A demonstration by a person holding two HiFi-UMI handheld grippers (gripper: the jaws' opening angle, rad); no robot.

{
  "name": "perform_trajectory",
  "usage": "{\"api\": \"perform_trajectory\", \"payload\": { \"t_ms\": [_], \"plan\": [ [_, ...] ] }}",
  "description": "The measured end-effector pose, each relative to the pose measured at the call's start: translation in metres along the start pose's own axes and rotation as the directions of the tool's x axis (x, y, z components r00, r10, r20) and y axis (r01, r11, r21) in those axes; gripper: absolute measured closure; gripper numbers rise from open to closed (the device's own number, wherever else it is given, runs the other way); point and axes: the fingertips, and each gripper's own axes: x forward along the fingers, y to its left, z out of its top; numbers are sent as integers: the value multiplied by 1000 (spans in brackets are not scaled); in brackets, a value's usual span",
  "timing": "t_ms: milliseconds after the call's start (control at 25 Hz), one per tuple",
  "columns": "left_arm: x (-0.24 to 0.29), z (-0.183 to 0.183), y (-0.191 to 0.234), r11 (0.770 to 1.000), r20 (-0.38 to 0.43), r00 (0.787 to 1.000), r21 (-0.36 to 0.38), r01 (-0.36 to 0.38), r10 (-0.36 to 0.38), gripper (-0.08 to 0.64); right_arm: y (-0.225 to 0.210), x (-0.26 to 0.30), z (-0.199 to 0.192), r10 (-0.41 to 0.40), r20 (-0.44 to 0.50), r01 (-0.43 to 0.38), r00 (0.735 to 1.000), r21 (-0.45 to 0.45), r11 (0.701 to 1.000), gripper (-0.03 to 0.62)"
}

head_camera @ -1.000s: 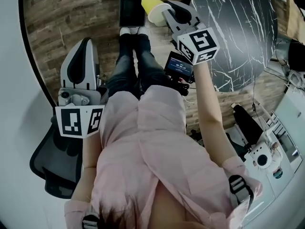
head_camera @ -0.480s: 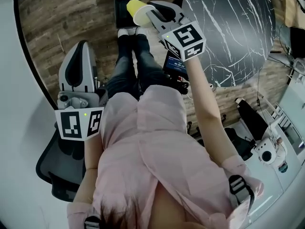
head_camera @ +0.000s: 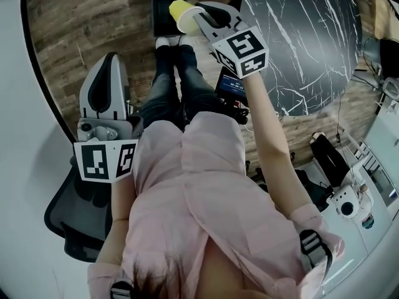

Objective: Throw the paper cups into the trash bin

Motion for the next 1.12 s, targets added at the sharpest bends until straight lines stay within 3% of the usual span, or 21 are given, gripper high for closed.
{"api": "perform_trajectory", "payload": {
  "t_ms": [400,1120],
  "plan": [
    [5,-5,4,999,14,1000,32,-25,25,545,0,6,-9,-27,-5,28,1000,44,999,537],
    [23,-45,24,998,-4,999,-42,-45,45,545,2,60,-63,-18,-105,27,994,85,996,538]
  ]
}}
